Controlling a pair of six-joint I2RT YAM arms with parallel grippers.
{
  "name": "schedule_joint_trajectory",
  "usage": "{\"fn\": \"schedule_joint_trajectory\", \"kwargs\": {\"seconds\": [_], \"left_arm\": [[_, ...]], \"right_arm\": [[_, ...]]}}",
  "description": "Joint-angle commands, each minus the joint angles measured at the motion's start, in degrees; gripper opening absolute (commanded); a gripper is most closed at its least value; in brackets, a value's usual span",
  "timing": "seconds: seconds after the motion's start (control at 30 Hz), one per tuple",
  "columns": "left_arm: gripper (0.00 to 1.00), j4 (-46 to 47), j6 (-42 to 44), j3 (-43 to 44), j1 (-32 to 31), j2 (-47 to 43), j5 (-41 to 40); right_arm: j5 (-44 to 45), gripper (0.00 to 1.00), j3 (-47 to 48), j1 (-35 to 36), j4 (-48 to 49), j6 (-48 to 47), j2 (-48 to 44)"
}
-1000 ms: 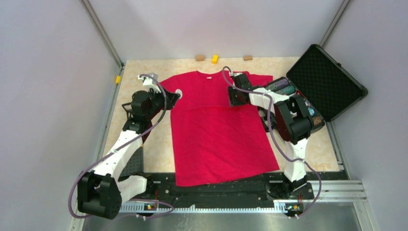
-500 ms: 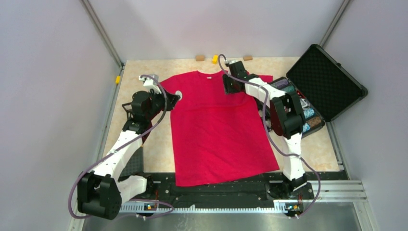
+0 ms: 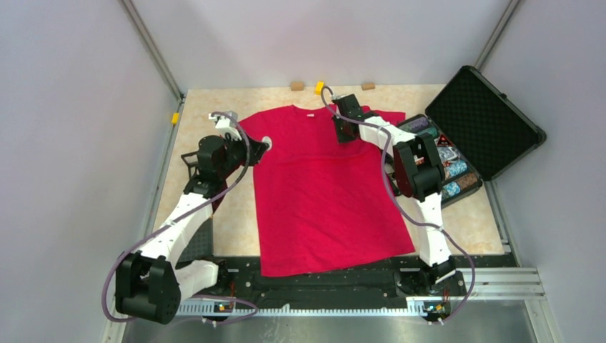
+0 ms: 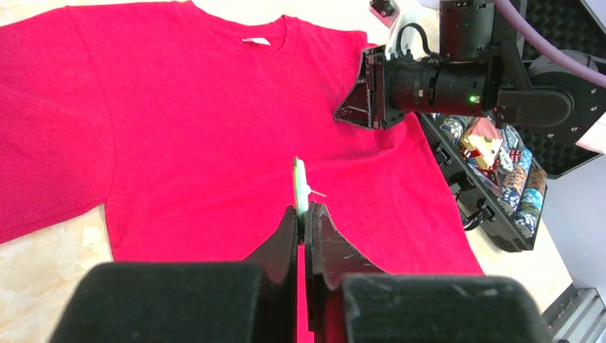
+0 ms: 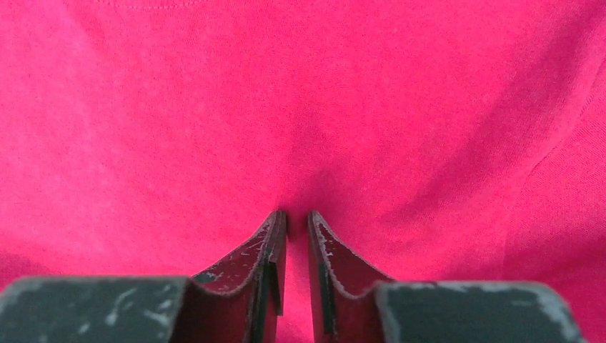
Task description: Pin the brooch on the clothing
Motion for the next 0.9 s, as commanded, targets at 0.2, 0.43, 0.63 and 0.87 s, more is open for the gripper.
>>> {"fn": "schedule_joint_trajectory", "kwargs": {"seconds": [0.2,0.43,0.63,0.87], "left_arm": [[0.0,5.1,1.5,1.8,-5.2,5.9,-1.4],[0.0,11.1,-2.2,3.5,-8.5,13.7,-5.5],[0.0,17.2,-4.5,10.4,-12.1,28.1,-7.8],[0.0,19.0,-3.6,21.6,-13.7,41.8,-9.0]], "right_arm": [[-0.6,0.0,0.9,0.3,0.6,0.9,2.1],[-3.4,0.0,-4.3,-0.5,7.8,3.8,-3.9],[-6.3,0.0,-8.7,-1.7,14.0,6.3,-8.4],[-9.4,0.0,-12.9,-3.7,18.9,9.0,-11.0]]}}
